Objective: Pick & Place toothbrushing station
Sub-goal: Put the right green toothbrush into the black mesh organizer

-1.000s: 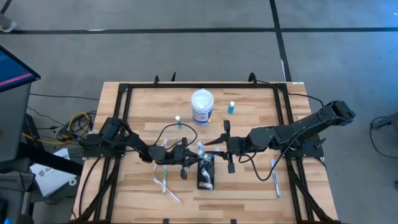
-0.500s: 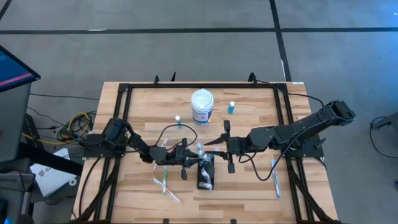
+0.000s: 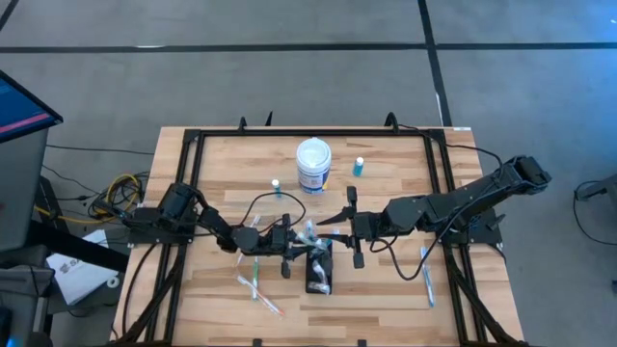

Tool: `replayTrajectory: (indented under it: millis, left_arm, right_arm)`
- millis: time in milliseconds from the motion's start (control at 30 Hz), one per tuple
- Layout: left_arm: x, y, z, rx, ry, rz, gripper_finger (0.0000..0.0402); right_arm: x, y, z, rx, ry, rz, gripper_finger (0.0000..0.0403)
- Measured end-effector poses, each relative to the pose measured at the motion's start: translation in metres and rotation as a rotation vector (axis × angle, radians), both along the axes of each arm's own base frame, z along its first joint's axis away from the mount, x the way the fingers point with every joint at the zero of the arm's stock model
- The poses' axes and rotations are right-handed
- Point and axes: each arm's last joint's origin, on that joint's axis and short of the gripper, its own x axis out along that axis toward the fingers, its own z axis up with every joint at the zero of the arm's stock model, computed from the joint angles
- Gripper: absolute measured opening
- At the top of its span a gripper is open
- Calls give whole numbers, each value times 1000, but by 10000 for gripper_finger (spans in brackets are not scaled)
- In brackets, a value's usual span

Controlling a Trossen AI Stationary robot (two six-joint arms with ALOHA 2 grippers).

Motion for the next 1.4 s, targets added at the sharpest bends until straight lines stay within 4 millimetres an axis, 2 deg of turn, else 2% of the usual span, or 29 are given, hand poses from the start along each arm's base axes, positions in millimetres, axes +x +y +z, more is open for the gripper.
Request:
replayTrajectory:
  millis: [300, 500, 767, 1000, 1233, 1400]
  left_arm:
    - [0, 0, 4, -3, -16, 0, 60]
    - [-2, 0, 17, -8, -35, -8, 58]
    - [-4, 1, 33, 34, 104, -9, 62]
    - [-7, 2, 47, 30, 85, -9, 72]
    - [-6, 6, 48, 30, 84, 4, 76]
    - [0, 10, 64, 12, 23, 7, 76]
  right_arm:
    - [0, 0, 0, 0, 1, 0, 102]
    - [0, 0, -2, -7, 18, 0, 102]
    - [0, 0, -2, -7, 20, -1, 102]
    - [0, 0, -2, -8, 20, -1, 102]
    - [0, 0, -2, -8, 20, -1, 102]
    - [0, 0, -2, -8, 21, -1, 102]
